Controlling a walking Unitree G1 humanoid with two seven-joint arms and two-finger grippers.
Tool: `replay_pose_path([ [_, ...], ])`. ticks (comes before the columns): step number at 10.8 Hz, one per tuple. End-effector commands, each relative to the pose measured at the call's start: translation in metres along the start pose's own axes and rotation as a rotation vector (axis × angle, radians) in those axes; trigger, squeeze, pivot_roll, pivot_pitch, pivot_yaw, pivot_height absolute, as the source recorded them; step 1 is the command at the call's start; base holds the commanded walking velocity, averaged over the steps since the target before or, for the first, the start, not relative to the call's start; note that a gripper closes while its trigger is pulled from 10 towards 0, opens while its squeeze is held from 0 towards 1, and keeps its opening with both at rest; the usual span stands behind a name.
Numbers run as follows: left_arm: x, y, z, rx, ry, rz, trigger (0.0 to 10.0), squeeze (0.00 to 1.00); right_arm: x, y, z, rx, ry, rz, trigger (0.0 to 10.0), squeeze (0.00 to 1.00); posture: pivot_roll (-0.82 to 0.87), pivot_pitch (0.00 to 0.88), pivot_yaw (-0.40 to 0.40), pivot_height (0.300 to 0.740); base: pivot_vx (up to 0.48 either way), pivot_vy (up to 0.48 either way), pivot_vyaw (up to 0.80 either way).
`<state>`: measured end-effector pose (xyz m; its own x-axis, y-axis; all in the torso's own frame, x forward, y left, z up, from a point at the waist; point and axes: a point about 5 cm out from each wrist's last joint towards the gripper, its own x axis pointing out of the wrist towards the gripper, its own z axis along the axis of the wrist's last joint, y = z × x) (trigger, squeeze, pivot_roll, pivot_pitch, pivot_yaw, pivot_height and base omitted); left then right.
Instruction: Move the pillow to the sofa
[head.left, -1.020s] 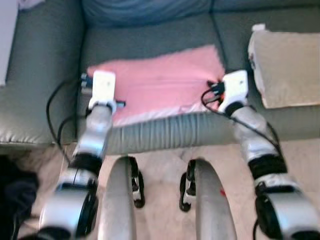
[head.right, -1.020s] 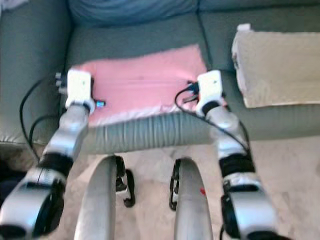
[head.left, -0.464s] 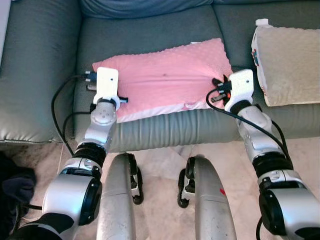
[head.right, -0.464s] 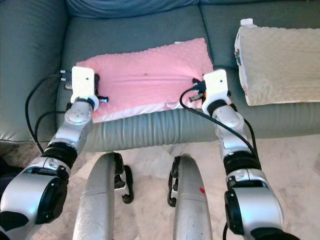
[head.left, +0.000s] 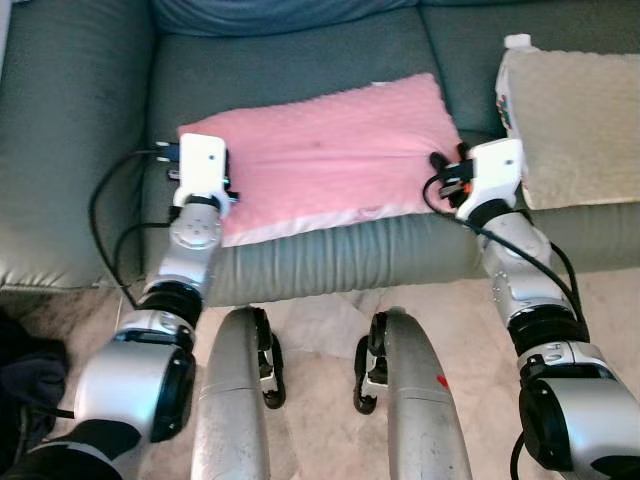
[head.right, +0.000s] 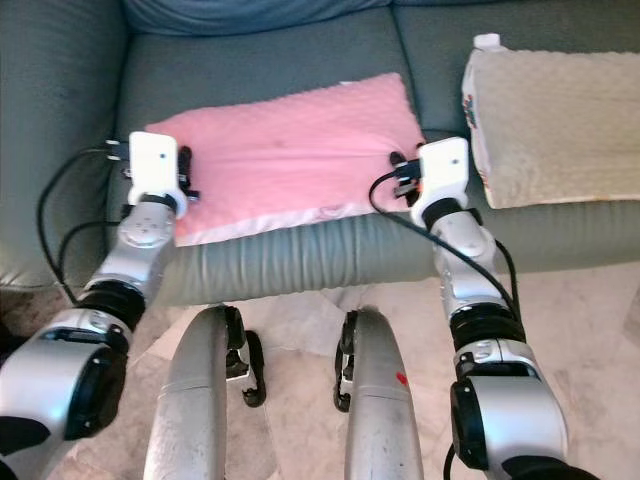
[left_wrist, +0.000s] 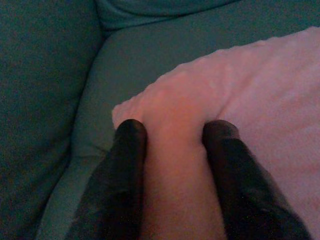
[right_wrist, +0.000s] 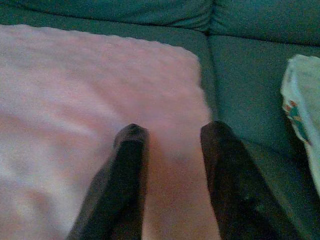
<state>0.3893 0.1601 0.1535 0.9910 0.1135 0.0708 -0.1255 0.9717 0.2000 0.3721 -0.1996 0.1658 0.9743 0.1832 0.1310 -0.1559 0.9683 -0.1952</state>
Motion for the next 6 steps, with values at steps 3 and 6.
replay_pose_path([
  [3,-0.002,0.009,-0.011,0.028,0.032,0.027,10.0,1.00,-0.007,-0.010,-0.003,0.010,-0.027,-0.113,10.0,1.00,-0.02,0.450,0.043,0.633,0.000,0.000,0.00],
  [6,0.001,0.014,-0.002,0.071,-0.015,0.034,10.0,1.00,-0.011,-0.004,-0.001,0.039,-0.063,-0.138,10.0,1.00,-0.02,0.435,0.036,0.633,0.000,0.000,0.00],
])
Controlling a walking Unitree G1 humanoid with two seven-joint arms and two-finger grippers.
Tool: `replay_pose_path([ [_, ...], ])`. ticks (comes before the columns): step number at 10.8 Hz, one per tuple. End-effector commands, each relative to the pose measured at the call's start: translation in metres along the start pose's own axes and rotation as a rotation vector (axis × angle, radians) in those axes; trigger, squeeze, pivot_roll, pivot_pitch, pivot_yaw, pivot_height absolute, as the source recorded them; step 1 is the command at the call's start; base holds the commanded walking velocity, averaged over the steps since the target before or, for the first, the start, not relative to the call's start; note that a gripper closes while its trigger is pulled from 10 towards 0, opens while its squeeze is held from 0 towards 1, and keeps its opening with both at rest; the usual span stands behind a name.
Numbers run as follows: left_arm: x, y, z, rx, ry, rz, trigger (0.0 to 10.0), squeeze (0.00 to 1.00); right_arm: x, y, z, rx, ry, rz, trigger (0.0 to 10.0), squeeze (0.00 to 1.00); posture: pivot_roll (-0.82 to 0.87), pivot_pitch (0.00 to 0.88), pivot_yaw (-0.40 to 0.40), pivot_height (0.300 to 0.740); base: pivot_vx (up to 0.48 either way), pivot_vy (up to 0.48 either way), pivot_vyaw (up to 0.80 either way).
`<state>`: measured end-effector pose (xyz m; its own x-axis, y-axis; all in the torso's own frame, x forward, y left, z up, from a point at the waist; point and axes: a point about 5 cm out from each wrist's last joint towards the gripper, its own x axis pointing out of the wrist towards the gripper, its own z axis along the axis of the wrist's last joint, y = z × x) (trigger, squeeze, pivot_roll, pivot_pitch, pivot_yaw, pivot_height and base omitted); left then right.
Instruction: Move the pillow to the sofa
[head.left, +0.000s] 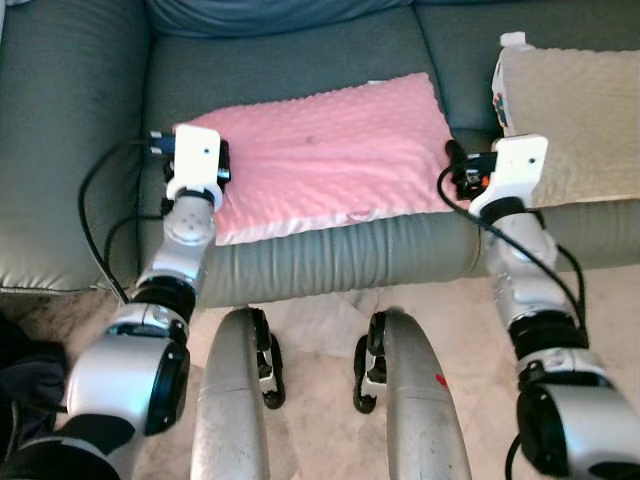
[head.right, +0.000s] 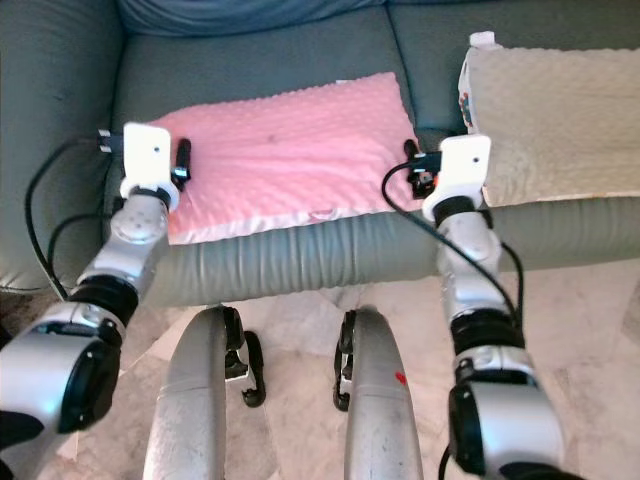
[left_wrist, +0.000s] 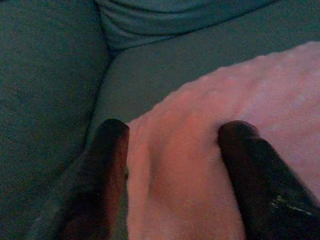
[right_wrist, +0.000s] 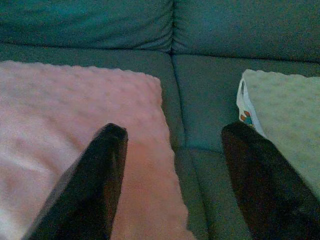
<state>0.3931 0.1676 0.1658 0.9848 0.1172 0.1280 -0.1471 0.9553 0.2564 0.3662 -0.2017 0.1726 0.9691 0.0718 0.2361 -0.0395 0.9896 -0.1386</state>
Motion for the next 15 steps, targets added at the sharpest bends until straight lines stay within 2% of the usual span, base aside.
replay_pose_path([
  [1,-0.003,0.006,-0.010,0.022,0.028,0.018,10.0,1.00,-0.007,0.000,-0.007,0.010,0.011,-0.016,10.0,1.00,-0.02,0.429,0.034,0.633,0.000,0.000,0.00],
  [3,-0.002,0.008,-0.007,0.056,0.010,0.017,10.0,1.00,-0.006,0.009,-0.005,0.007,0.004,0.029,10.0,1.00,-0.03,0.399,0.026,0.633,0.000,0.000,0.00],
  [5,-0.001,0.007,-0.005,0.097,-0.010,-0.026,10.0,1.00,-0.003,0.008,-0.002,-0.003,0.001,0.039,10.0,1.00,-0.05,0.367,0.011,0.633,0.000,0.000,0.00],
  [7,-0.001,0.019,-0.004,0.090,-0.033,0.020,10.0,1.00,-0.001,0.010,0.001,-0.011,-0.003,0.094,10.0,1.00,-0.06,0.287,0.006,0.633,0.000,0.000,0.00],
  [8,-0.002,0.020,-0.001,0.070,-0.064,0.012,10.0,1.00,-0.003,0.013,-0.002,-0.049,0.003,0.130,10.0,1.00,-0.05,0.245,0.006,0.633,0.000,0.000,0.00],
  [9,-0.007,0.016,0.003,0.070,-0.132,-0.042,10.0,1.00,-0.010,0.021,-0.006,-0.100,0.002,0.198,10.0,1.00,-0.05,0.205,0.005,0.633,0.000,0.000,0.00],
  [10,-0.011,0.016,0.000,0.071,-0.142,-0.051,10.0,1.00,-0.015,0.023,-0.012,-0.142,0.008,0.212,10.0,1.00,-0.06,0.176,0.001,0.633,0.000,0.000,0.00],
  [11,-0.024,0.022,-0.008,0.003,-0.162,-0.031,10.0,1.00,-0.031,0.032,-0.023,-0.122,0.029,0.244,10.0,1.00,-0.04,0.116,-0.015,0.633,0.000,0.000,0.00],
  [12,-0.040,0.026,-0.020,-0.028,-0.155,0.011,10.0,1.00,-0.043,0.033,-0.031,-0.127,0.039,0.203,10.0,1.00,-0.03,0.078,-0.039,0.633,0.000,0.000,0.00],
  [14,-0.080,0.013,-0.051,-0.050,-0.089,-0.015,10.0,1.00,-0.077,0.027,-0.058,-0.071,0.141,0.071,10.0,1.00,-0.01,0.015,-0.069,0.633,0.000,0.000,0.00],
  [15,-0.102,0.008,-0.060,-0.052,-0.064,-0.048,10.0,1.00,-0.094,0.025,-0.063,-0.041,0.168,0.024,10.0,0.00,0.00,0.003,-0.066,0.633,0.000,0.000,0.00],
])
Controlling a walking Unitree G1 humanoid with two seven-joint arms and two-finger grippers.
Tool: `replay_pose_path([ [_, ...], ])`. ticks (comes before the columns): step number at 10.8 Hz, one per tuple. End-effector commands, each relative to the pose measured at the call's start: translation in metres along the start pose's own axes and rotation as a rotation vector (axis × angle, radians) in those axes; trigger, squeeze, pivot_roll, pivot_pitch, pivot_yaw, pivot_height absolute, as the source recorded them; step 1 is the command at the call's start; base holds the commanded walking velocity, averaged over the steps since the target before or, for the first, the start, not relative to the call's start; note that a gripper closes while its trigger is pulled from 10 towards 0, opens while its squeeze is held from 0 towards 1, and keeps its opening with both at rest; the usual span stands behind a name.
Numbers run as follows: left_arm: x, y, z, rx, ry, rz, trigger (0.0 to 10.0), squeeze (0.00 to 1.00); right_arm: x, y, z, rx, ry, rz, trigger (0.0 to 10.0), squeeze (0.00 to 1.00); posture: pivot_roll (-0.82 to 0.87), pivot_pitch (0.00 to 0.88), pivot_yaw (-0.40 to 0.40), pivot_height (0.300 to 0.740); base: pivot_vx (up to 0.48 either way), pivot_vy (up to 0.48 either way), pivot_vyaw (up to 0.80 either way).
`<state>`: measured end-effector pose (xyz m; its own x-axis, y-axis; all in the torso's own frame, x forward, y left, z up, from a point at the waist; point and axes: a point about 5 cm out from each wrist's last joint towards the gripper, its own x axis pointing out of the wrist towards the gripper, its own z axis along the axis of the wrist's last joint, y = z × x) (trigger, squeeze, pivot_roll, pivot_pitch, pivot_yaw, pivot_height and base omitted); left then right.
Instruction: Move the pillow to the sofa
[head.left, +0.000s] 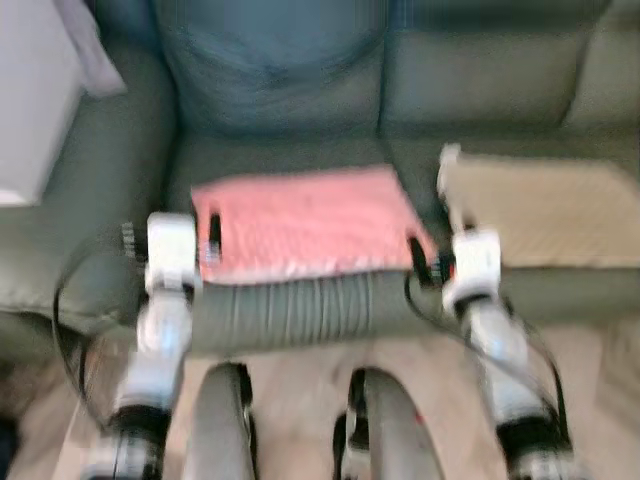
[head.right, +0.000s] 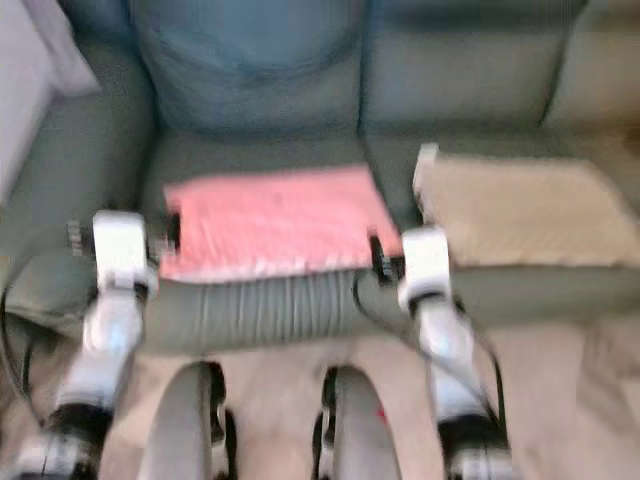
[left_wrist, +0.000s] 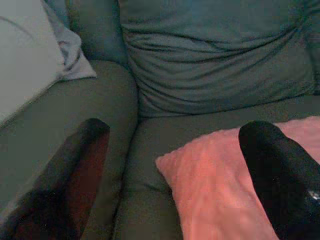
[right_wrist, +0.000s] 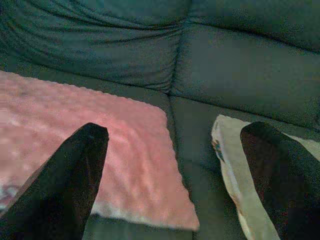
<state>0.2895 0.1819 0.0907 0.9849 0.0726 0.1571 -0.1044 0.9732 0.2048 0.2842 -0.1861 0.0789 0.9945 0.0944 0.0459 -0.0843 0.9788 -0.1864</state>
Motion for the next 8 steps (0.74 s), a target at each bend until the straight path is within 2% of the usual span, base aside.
replay_pose_path([
  [1,-0.010,-0.002,-0.001,0.008,0.017,-0.017,10.0,1.00,-0.008,-0.009,0.001,0.008,0.004,-0.052,10.0,0.00,0.00,0.010,-0.064,0.633,0.000,0.000,0.00],
  [2,-0.039,0.000,-0.010,0.024,0.072,-0.034,10.0,0.82,-0.032,-0.014,-0.009,-0.016,0.046,-0.064,10.0,0.00,0.00,0.018,-0.068,0.633,0.000,0.000,0.00],
  [3,-0.056,0.004,-0.017,0.040,0.120,-0.027,10.0,0.00,-0.048,-0.016,-0.014,-0.018,0.080,-0.070,10.0,0.00,-0.01,0.022,-0.072,0.633,0.000,0.000,0.00],
  [5,-0.072,0.005,-0.023,0.043,0.172,-0.019,10.0,0.00,-0.060,-0.014,-0.014,-0.021,0.105,-0.069,10.0,0.00,-0.01,0.030,-0.072,0.633,0.000,0.000,0.00],
  [6,-0.072,0.004,-0.021,0.038,0.179,-0.018,10.0,0.00,-0.060,-0.013,-0.013,-0.017,0.105,-0.069,10.0,0.00,-0.02,0.031,-0.070,0.633,0.000,0.000,0.00],
  [8,-0.061,-0.004,-0.015,0.026,0.168,-0.051,10.0,0.00,-0.050,-0.001,0.000,0.049,0.063,-0.010,10.0,0.00,-0.04,0.022,-0.057,0.642,0.000,0.000,0.00],
])
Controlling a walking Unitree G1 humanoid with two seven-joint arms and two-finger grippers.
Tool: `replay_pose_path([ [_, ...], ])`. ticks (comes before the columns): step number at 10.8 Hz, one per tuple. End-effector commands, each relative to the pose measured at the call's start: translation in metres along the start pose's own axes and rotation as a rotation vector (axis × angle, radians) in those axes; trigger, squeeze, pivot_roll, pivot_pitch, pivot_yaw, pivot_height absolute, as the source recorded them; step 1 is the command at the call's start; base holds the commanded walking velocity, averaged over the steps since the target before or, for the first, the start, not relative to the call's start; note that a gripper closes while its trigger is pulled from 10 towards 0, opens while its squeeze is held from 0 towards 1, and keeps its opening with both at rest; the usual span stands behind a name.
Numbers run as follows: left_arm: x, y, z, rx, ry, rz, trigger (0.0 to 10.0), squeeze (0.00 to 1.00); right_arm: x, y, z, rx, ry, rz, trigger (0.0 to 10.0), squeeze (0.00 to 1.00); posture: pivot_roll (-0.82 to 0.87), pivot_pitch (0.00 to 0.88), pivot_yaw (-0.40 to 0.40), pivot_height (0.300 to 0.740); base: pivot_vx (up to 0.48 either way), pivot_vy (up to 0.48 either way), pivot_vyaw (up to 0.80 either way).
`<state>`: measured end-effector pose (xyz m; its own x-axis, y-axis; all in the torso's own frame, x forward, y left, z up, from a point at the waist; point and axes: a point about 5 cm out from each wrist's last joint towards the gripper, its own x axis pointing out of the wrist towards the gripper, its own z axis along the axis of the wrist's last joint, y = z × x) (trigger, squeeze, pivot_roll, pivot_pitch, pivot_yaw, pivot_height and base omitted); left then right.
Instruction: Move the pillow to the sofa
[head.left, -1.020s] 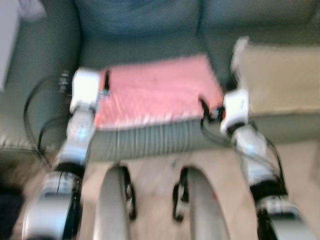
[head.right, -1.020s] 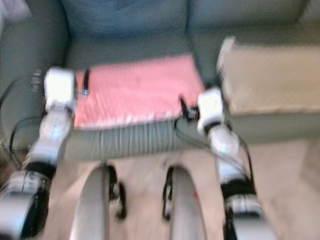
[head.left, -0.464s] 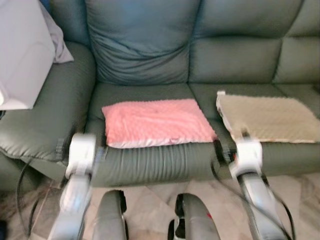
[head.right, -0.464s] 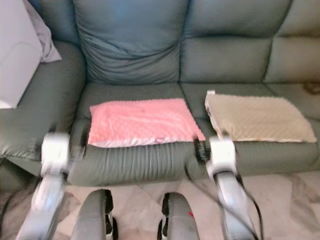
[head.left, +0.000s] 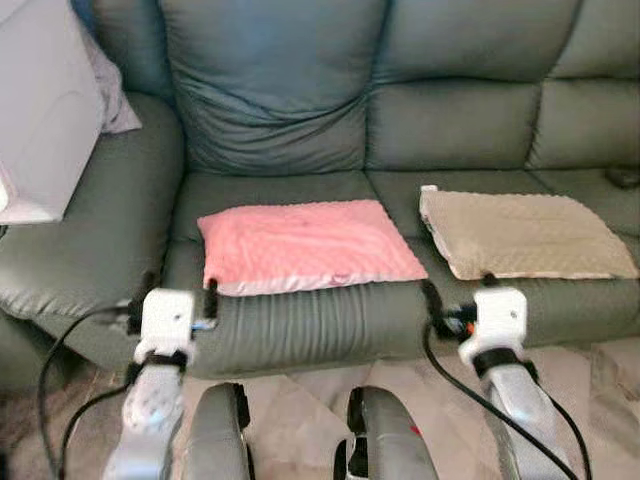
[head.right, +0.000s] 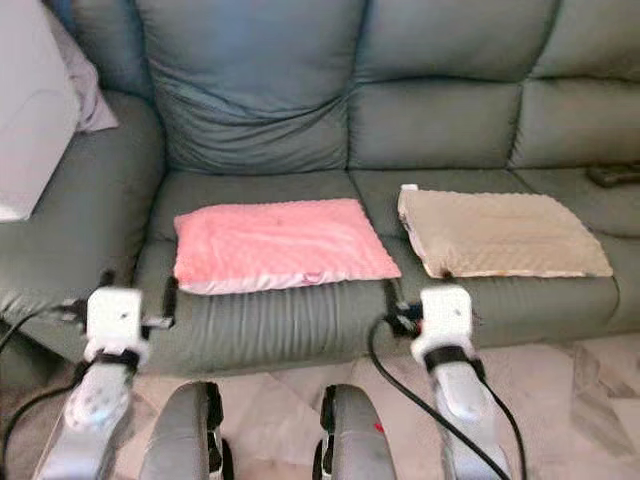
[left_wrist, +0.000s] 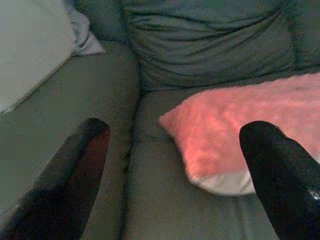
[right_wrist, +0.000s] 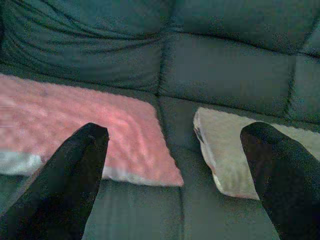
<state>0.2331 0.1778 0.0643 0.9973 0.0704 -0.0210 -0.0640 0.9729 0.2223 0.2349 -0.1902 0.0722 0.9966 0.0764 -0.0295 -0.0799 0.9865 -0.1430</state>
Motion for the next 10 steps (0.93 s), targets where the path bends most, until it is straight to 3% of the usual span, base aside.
replay_pose_path([
  [1,0.003,-0.004,0.005,-0.012,-0.004,-0.007,10.0,0.00,0.005,-0.002,0.009,0.003,-0.023,-0.011,10.0,0.00,-0.04,0.020,-0.053,0.662,0.000,0.000,0.00],
  [5,0.011,-0.009,0.008,-0.042,0.007,-0.006,10.0,0.00,0.014,-0.007,0.017,0.011,-0.033,-0.004,10.0,0.00,-0.05,0.018,-0.056,0.737,0.000,0.000,0.00],
  [10,0.022,-0.011,0.012,-0.060,0.006,0.002,10.0,0.00,0.020,-0.003,0.018,0.016,-0.040,-0.004,10.0,0.00,-0.06,0.000,-0.050,0.740,0.000,0.000,0.00],
])
